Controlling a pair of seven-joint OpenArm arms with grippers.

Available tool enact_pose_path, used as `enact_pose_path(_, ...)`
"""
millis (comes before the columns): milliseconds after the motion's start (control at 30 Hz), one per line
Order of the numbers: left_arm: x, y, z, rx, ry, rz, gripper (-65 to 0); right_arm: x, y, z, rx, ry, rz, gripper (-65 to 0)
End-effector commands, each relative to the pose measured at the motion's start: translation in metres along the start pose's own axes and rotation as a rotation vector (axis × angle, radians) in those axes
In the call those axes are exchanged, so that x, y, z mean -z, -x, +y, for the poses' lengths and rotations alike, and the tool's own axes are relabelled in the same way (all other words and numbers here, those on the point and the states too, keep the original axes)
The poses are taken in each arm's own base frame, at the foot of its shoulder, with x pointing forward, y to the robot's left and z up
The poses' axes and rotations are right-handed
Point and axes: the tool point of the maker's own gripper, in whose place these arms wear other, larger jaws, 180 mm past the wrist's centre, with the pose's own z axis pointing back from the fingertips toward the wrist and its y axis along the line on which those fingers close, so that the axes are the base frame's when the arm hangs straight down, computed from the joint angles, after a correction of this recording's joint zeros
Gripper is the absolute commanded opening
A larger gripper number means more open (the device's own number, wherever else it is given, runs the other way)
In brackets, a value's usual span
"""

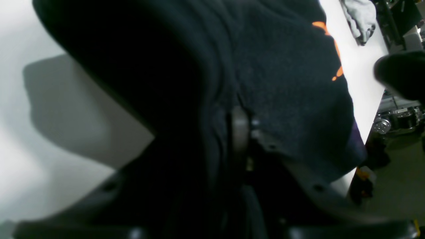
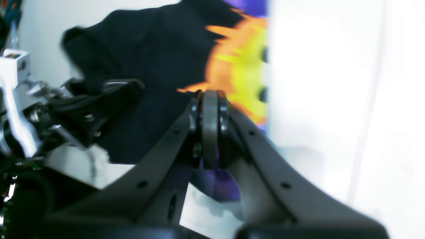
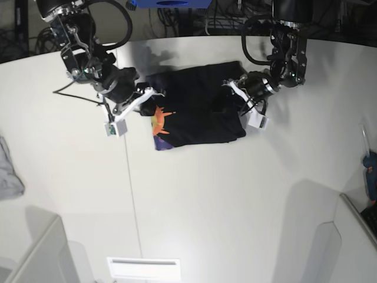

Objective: Fold the T-shirt properly
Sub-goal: 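Grasp the bundle edges with both grippers, then rotate the bundle with the left gripper so the sun print faces the collar side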

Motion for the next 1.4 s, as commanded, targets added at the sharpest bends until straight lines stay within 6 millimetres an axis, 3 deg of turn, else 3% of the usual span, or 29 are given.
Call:
enact_pose_path(0, -0.001, -0.001, 0.002, 0.019, -0.011, 0.017, -62.7, -0.006, -0.009, 0.0, -0.033, -0.017, -0.037, -65.0)
enact_pose_path(167, -0.007, -0.004, 0.009, 0.043, -0.026, 0.024, -65.0, -0.021, 0.001, -0.019, -0.04, -0.027, -0.076, -65.0)
enact_pose_path(333, -0.008, 0.007, 0.016, 0.104, -0.067, 0.128, -65.0, -0.033, 0.008, -0.039, 0.01, -0.002, -0.108, -65.0)
enact_pose_path(667, -0.005, -0.014, 0.006, 0.426, -0.02, 0.292, -65.0, -0.052, 0.031, -0.074, 0.112, 0.105, -0.106, -65.0)
enact_pose_path(1133, 0.024, -0.04, -0.028, 0.836, 0.098, 0.466, -65.0, -0.067, 0.06, -0.091, 0.177, 0.169, -0.068, -65.0)
enact_pose_path(1367, 0.031, -0.026, -0.029, 1.253, 0.162, 0.614, -65.0, -0.069, 0.073, -0.09, 0.272, 0.193, -0.083, -65.0)
